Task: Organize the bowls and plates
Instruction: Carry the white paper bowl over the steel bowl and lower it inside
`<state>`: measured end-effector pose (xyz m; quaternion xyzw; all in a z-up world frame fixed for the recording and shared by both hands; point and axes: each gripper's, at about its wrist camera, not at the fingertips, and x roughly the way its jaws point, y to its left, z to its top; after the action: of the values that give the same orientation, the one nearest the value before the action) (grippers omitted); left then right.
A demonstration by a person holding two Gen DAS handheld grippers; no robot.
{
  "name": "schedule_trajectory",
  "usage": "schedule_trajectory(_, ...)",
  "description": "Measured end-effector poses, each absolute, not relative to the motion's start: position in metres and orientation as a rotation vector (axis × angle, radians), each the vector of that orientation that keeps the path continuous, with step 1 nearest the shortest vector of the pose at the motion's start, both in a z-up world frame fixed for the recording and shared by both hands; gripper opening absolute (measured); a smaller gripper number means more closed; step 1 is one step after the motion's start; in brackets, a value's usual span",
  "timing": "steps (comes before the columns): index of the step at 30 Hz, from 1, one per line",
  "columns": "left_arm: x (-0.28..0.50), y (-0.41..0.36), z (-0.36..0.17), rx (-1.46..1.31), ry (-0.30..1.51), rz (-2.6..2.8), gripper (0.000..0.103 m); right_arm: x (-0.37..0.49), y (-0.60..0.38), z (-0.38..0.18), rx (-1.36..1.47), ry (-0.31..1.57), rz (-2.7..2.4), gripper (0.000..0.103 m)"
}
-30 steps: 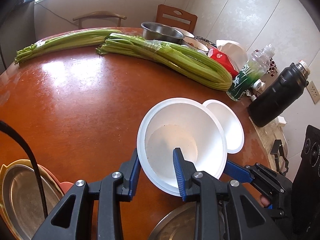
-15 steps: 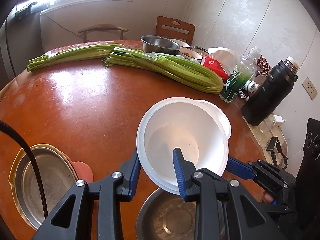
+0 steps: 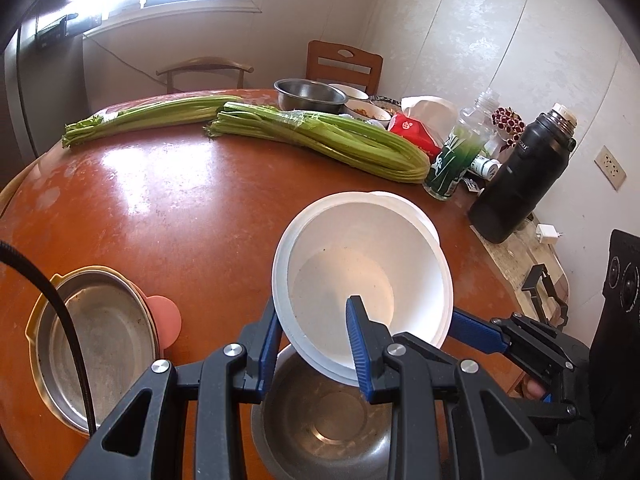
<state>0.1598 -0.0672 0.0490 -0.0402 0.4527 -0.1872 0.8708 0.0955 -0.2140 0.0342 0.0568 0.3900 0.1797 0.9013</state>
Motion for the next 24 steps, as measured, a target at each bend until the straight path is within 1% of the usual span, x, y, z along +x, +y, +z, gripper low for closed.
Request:
schedule_trajectory(15, 0.132, -0.066, 0.051, -0.071, 0.942, -0.367, 0.032, 0.067, -0.211, 0.039, 0.066, 0.794, 0.401, 0.044)
schedule_trajectory(24, 0.114, -0.065, 0.042, -0.061, 0.957, -0.359, 0.032, 0.051, -0.208, 0.029, 0.039, 0.82, 0.42, 0.044)
